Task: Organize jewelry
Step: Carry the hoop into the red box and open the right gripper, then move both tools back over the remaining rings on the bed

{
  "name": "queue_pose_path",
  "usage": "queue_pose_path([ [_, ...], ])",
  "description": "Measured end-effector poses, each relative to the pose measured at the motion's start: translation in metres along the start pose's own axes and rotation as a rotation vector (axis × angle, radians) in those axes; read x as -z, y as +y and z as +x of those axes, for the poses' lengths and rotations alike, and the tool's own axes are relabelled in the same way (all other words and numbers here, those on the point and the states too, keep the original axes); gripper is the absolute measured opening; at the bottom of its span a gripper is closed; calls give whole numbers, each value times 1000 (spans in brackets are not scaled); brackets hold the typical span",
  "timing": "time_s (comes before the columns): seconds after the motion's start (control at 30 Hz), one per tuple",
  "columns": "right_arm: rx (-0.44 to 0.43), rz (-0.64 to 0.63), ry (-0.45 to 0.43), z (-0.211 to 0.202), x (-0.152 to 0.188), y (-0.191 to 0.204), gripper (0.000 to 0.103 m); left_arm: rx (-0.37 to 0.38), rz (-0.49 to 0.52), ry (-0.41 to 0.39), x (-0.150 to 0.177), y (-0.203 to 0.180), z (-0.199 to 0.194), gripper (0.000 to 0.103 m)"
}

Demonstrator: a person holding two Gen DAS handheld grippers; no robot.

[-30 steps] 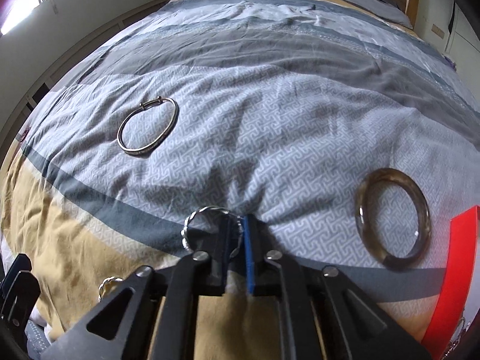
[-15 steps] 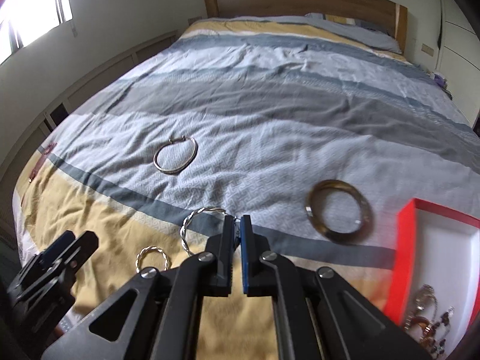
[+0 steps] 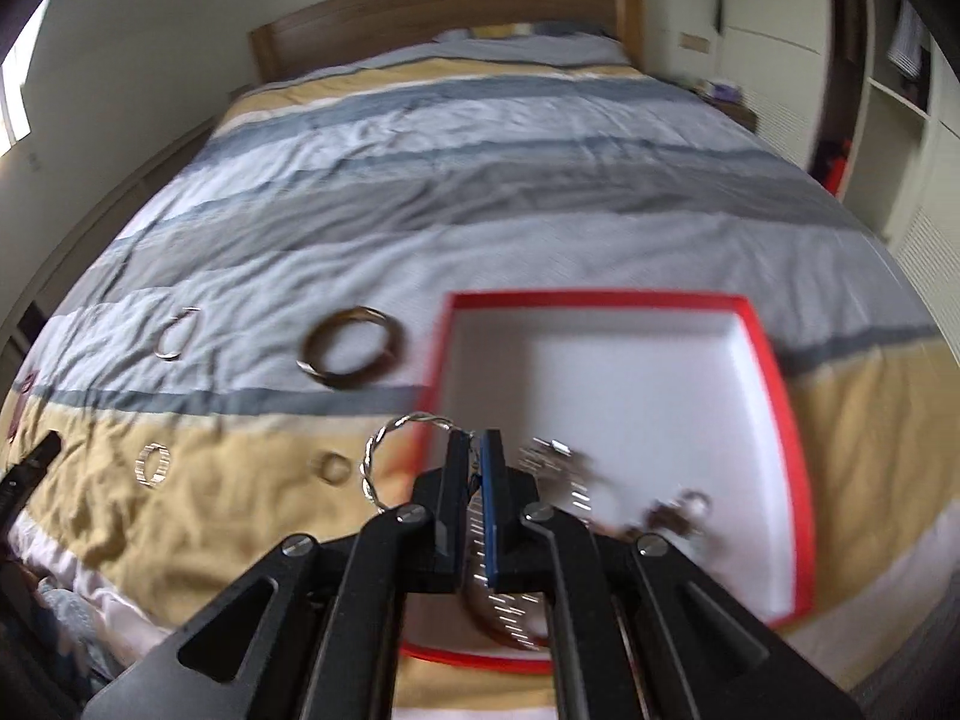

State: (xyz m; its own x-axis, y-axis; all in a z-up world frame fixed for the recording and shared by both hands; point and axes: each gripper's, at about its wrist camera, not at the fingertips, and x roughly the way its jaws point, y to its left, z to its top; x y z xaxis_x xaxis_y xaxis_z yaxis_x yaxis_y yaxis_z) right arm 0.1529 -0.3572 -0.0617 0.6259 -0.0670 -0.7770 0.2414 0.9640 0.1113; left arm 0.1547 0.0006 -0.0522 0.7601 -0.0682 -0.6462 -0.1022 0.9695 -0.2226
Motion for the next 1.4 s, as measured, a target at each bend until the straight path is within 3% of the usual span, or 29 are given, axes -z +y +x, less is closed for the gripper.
queue_pose_path([
  [0.3, 122, 87, 63, 25, 21, -53, 4, -18, 1, 9, 2, -1, 2, 68],
  [0.7, 207, 108, 108, 39, 26, -69, 4, -20, -14, 19, 2, 6, 3, 68],
  [1.07, 194, 156, 74, 18, 24, -80, 7, -37, -15, 10, 3, 17, -14, 69],
  [1.4, 108, 135, 20, -18, 25, -54, 7, -57, -12, 9, 8, 30, -34, 69],
])
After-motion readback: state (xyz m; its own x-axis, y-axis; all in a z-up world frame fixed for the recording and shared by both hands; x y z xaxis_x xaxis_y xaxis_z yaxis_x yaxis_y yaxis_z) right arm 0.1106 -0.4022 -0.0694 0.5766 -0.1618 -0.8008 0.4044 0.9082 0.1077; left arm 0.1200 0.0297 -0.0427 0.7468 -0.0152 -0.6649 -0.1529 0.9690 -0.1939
